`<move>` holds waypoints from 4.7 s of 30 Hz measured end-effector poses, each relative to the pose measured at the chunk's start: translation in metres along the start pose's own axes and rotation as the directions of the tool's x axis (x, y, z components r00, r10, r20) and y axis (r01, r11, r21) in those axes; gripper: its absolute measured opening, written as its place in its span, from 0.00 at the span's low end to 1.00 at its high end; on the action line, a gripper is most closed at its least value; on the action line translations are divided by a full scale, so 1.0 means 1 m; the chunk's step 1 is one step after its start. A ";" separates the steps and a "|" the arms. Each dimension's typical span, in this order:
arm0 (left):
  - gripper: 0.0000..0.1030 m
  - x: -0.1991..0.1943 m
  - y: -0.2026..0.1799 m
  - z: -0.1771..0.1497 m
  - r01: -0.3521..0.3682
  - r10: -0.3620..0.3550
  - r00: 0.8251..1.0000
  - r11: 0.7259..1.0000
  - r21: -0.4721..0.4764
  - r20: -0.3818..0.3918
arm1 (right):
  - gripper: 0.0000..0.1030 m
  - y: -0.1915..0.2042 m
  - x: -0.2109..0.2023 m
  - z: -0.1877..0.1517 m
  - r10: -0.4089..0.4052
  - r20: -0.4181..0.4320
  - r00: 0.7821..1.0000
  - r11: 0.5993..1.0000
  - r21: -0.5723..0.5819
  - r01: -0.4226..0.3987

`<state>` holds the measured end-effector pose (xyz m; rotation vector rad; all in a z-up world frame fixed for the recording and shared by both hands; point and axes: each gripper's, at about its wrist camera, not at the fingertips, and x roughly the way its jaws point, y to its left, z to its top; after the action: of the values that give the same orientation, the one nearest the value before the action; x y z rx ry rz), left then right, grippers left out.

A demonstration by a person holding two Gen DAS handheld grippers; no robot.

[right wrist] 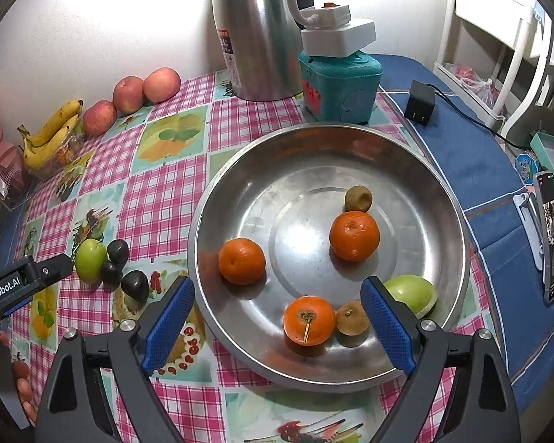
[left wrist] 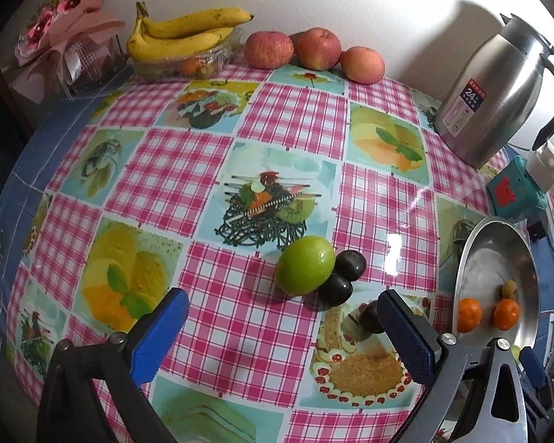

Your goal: Organize fruits

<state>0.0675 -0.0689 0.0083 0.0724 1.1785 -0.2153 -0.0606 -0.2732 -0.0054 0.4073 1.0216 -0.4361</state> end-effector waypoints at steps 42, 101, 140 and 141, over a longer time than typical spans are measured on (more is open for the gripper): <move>1.00 -0.017 0.077 0.042 -0.062 0.057 0.996 0.996 0.066 0.075 | 0.89 0.090 0.005 -0.002 0.024 -0.038 0.999 0.989 -0.143 -0.030; 1.00 0.040 0.063 0.044 -0.007 0.007 0.996 1.000 -0.007 -0.092 | 0.89 0.128 0.079 -0.006 -0.017 -0.294 0.956 0.984 -0.173 -0.035; 1.00 0.050 0.057 0.041 0.167 -0.174 0.974 0.984 -0.060 -0.143 | 0.99 0.129 0.092 -0.009 -0.017 -0.319 0.948 0.990 -0.137 -0.028; 1.00 0.050 0.057 0.041 0.179 -0.186 0.972 0.982 -0.062 -0.146 | 0.95 0.128 0.089 -0.007 -0.011 -0.313 0.950 0.992 -0.125 -0.030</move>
<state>0.1343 -0.0268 -0.0249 -0.0643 1.3422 -0.3477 0.0419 -0.1757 -0.0718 0.3724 1.3488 -0.2987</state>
